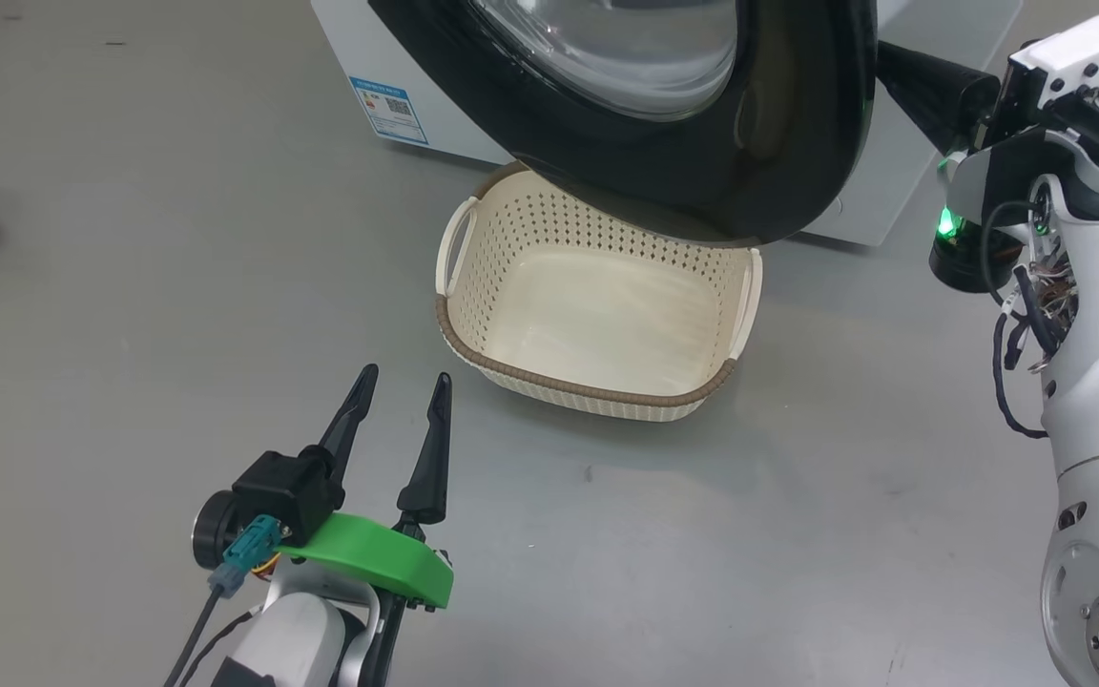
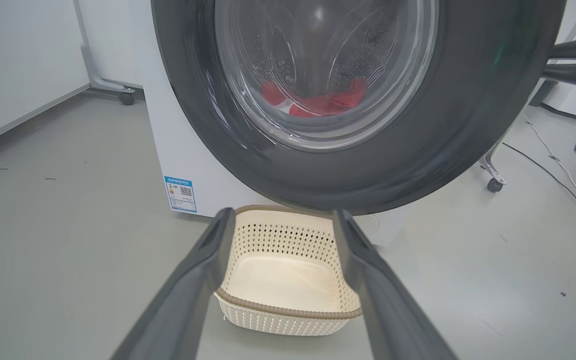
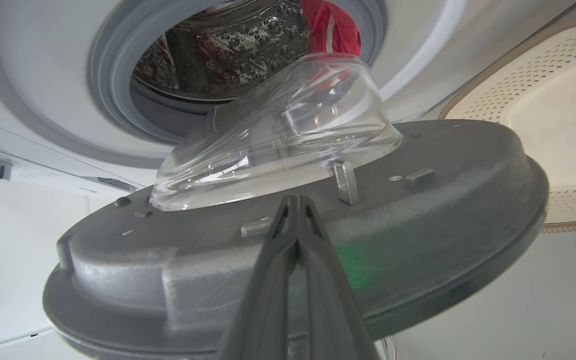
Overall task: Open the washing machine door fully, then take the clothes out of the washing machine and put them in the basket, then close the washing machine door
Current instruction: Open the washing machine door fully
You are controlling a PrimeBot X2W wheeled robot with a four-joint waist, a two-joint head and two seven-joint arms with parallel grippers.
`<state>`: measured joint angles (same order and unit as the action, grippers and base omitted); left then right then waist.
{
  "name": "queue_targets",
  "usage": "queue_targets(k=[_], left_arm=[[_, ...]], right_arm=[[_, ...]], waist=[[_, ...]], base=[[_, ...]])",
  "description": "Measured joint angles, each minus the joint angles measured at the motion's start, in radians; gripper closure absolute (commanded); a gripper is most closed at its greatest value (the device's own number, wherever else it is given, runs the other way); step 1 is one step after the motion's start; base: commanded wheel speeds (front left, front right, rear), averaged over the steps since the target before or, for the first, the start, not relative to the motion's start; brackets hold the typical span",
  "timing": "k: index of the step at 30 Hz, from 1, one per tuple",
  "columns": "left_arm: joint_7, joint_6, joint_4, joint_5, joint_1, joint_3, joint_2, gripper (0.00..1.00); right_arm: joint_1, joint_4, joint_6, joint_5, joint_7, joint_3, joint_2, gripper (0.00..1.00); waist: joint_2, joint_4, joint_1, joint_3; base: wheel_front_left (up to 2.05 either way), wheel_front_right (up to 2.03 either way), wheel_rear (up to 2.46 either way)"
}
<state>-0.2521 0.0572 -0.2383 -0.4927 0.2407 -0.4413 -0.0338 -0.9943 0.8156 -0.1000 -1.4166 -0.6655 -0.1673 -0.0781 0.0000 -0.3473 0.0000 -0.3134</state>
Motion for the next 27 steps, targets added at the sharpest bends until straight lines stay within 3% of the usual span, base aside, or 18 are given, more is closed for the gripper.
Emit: queue_targets(k=[10, 27], left_arm=[[0.000, 0.000, -0.003, 0.011, -0.020, 0.000, 0.000, 0.00], [0.000, -0.001, -0.007, 0.031, -0.026, -0.002, 0.000, 0.00]], right_arm=[[0.022, 0.024, 0.001, -0.039, -0.025, 0.031, 0.002, 1.00], [0.063, 0.052, 0.011, -0.216, -0.096, 0.214, 0.005, 1.00]], waist=[[0.0000, 0.010, 0.0000, 0.032], [0.0000, 0.013, 0.0000, 0.066]], base=[[0.00, 0.00, 0.00], [0.00, 0.00, 0.00]])
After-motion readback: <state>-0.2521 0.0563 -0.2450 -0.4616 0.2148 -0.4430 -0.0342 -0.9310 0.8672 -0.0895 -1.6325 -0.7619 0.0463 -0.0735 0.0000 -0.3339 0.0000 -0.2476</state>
